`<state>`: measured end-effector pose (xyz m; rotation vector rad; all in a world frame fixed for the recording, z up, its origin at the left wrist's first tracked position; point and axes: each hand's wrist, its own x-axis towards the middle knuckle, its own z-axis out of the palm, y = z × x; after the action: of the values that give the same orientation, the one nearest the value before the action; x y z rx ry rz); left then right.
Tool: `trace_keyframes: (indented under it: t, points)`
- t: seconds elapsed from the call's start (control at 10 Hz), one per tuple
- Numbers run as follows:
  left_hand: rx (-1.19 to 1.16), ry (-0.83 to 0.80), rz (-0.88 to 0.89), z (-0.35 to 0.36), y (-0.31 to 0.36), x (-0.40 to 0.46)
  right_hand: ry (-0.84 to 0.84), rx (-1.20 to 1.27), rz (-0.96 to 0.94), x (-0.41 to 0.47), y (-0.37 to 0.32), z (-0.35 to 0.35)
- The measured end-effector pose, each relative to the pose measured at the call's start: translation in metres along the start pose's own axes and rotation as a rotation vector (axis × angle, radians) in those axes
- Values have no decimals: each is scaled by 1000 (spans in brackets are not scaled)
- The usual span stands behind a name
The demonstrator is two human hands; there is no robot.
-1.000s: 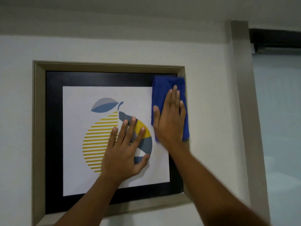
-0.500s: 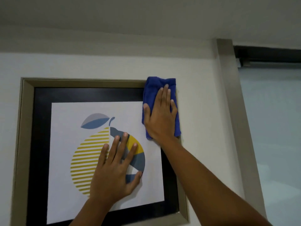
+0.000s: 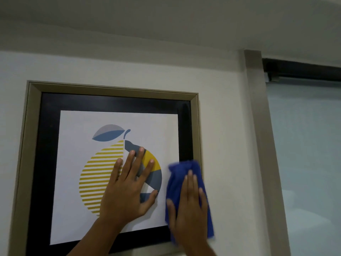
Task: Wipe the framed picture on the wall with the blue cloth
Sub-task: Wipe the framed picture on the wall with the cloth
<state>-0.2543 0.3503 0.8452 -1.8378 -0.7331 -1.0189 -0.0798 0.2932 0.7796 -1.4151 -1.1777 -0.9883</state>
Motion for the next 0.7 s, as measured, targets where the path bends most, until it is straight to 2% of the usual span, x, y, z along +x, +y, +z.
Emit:
trace_keyframes:
  t: [0.1, 0.2, 0.3, 0.4, 0.5, 0.6, 0.7]
  points:
    - [-15, 14, -13, 4, -1, 0, 71, 29, -32, 133, -16, -20]
    - [-28, 25, -22, 6, 1, 2, 115, 34, -22, 190, -31, -25]
    - [-26, 60, -32, 9, 3, 1, 145, 92, -3, 182, -34, -22]
    - [-31, 70, -19, 7, 3, 1, 157, 170, -68, 133, -20, -21]
    - [-42, 60, -7, 6, 1, -1, -56, 103, 28, 58, 7, -5]
    - [-38, 33, 1, 3, 3, -3, 247, 4, 224, 10, 37, 1]
    - [-61, -34, -10, -8, 10, -4, -122, -73, -18, -66, 43, -25]
